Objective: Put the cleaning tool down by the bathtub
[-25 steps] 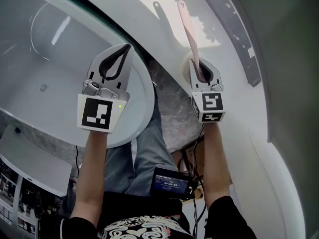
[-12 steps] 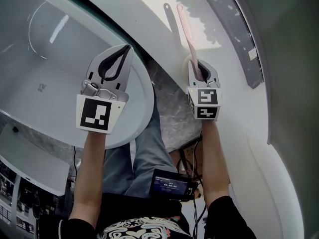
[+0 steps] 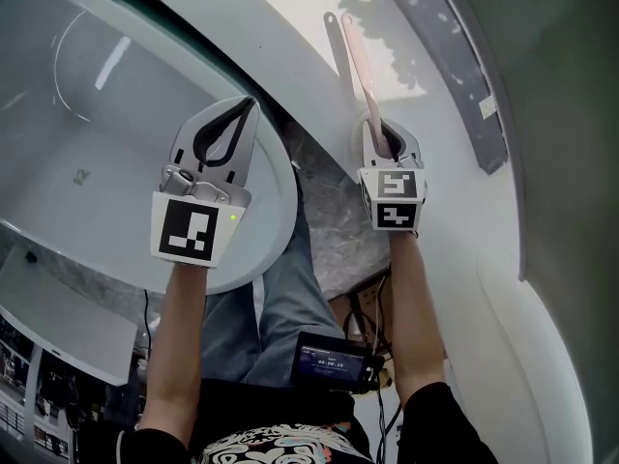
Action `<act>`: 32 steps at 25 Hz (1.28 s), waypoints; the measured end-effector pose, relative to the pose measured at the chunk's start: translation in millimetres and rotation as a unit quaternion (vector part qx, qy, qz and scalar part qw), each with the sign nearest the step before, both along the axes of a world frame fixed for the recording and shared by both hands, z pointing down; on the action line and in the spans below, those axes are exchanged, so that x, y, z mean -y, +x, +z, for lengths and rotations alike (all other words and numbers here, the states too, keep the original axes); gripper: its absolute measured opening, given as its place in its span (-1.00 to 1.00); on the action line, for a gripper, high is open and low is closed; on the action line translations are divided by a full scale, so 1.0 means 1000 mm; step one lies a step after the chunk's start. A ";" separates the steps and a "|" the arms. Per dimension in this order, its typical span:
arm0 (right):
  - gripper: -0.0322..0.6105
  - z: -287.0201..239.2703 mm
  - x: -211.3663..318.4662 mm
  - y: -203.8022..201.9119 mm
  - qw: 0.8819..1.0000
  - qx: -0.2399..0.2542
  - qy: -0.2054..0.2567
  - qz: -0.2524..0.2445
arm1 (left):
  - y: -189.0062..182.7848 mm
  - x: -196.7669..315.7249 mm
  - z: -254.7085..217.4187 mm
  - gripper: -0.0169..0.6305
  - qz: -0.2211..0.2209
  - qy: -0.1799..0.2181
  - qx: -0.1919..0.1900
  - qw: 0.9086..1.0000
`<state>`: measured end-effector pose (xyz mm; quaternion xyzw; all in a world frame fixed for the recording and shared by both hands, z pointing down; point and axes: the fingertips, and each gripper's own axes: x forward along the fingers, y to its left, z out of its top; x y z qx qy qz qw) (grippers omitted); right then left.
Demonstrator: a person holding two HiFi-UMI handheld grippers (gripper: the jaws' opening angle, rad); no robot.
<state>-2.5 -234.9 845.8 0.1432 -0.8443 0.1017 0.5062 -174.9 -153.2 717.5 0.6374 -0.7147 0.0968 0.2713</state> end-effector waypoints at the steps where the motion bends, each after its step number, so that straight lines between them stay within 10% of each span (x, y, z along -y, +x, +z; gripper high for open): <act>1: -0.68 0.000 0.001 -0.001 1.000 -0.003 0.000 0.001 | 0.001 0.000 0.000 -0.90 0.000 0.000 -0.002 1.000; 32: -0.68 -0.041 0.011 -0.010 0.999 0.005 0.026 0.017 | -0.005 0.001 -0.027 -0.90 -0.007 0.011 -0.001 1.000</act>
